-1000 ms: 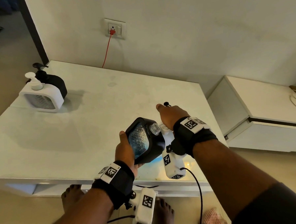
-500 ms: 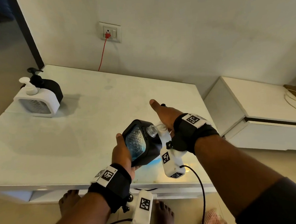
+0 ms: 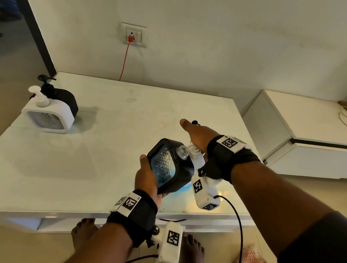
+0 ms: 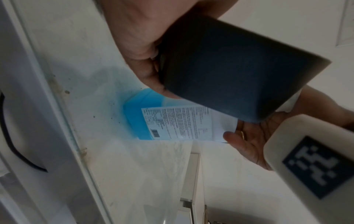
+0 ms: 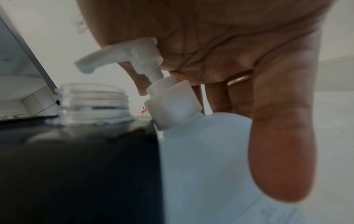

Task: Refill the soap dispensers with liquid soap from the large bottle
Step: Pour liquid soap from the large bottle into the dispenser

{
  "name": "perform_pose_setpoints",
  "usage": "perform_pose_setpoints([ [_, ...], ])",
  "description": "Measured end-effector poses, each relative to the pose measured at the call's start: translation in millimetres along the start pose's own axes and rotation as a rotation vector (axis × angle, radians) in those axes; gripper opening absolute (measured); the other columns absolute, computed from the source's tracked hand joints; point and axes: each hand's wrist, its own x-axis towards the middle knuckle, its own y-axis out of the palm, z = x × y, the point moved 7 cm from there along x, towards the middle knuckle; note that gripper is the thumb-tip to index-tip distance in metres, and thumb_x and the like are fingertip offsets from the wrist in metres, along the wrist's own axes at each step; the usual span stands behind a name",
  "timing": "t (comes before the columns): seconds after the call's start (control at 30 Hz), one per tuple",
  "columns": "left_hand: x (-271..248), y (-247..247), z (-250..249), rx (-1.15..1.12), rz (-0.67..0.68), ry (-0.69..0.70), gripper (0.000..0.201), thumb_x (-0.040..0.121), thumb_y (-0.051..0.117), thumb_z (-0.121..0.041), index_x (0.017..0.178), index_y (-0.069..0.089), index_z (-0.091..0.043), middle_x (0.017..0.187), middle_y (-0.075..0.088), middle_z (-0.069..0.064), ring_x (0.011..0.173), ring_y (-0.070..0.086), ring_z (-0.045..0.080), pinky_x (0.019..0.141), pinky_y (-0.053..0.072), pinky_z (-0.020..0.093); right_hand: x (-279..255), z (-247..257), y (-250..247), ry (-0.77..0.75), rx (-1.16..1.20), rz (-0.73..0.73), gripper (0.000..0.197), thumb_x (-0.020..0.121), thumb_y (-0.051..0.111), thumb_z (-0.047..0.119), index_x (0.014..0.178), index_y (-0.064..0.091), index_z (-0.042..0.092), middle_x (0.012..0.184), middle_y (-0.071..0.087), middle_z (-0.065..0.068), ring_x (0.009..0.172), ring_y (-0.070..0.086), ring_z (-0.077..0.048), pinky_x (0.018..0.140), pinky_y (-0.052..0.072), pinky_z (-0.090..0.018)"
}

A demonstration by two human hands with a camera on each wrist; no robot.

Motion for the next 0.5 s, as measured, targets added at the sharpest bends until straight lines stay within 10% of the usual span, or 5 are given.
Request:
perform_pose_setpoints([
  [0.13, -1.2, 0.4, -1.0, 0.013, -0.002, 0.003, 0.054, 0.105, 0.032, -0.065, 0.130, 0.061, -0.027, 0.129, 0.067, 0.014, 0.112, 0.066, 0.037, 0.094, 0.057, 0.052, 9.0, -5.0, 0.6, 0.040, -0.065, -0.061, 0.071, 0.093, 0.028, 0.073, 0.091, 0.060, 0.010, 0.109, 0.064, -0.011, 0.097, 0.058, -0.028, 0.085, 0.039, -0.036],
  [0.3, -2.8, 1.9, -1.2, 0.024, -0.003, -0.002, 0.055, 0.105, 0.032, -0.065, 0.131, 0.061, -0.026, 0.128, 0.067, 0.014, 0.111, 0.066, 0.036, 0.083, 0.059, 0.045, 10.8, -14.5, 1.1, 0.111, 0.035, -0.143, 0.078, 0.089, 0.038, 0.071, 0.143, 0.045, 0.014, 0.135, 0.055, -0.011, 0.118, 0.054, -0.033, 0.101, 0.047, -0.045],
  [0.5, -4.0, 2.0, -1.9, 0.029, 0.002, 0.007, 0.056, 0.105, 0.033, -0.065, 0.133, 0.062, -0.026, 0.128, 0.068, 0.014, 0.111, 0.067, 0.036, 0.078, 0.059, 0.043, -1.5, -4.6, -4.9, 0.076, -0.033, -0.134, 0.077, 0.092, 0.033, 0.072, 0.133, 0.052, 0.010, 0.131, 0.058, -0.013, 0.109, 0.057, -0.032, 0.097, 0.047, -0.042],
])
